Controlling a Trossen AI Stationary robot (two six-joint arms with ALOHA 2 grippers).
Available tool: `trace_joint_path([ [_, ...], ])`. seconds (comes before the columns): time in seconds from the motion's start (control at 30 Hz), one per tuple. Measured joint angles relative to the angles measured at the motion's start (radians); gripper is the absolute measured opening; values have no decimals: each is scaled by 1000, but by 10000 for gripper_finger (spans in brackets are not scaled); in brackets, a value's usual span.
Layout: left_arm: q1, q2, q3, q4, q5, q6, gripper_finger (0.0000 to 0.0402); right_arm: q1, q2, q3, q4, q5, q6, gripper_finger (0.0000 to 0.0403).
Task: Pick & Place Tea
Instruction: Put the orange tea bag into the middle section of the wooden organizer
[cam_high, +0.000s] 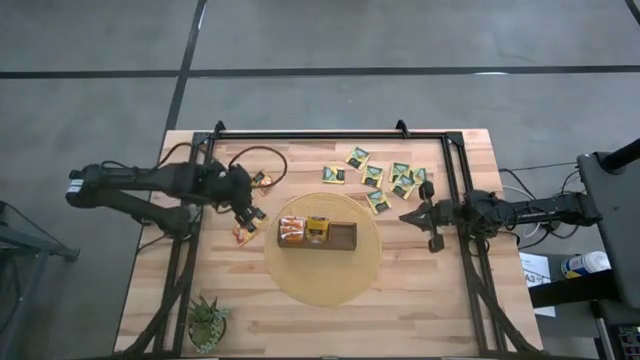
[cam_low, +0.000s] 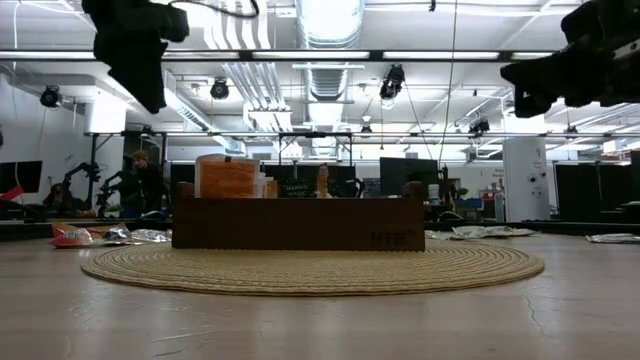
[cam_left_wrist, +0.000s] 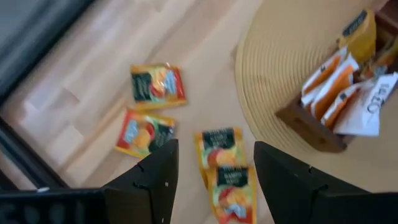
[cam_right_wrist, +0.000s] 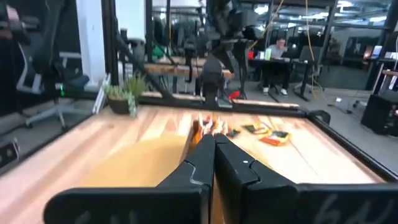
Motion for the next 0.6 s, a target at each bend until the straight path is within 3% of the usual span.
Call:
trace_joint_path([
  [0.2, 106, 27, 0, 1, 101, 107, 202, 0, 0, 0, -119, 23, -46, 8],
  [0.43, 170, 102, 0, 1, 254, 200, 202, 0, 0, 0, -262, 180, -52, 8],
  [0.6, 198, 191, 0, 1, 300, 238, 202, 0, 0, 0, -265, 180, -67, 8],
])
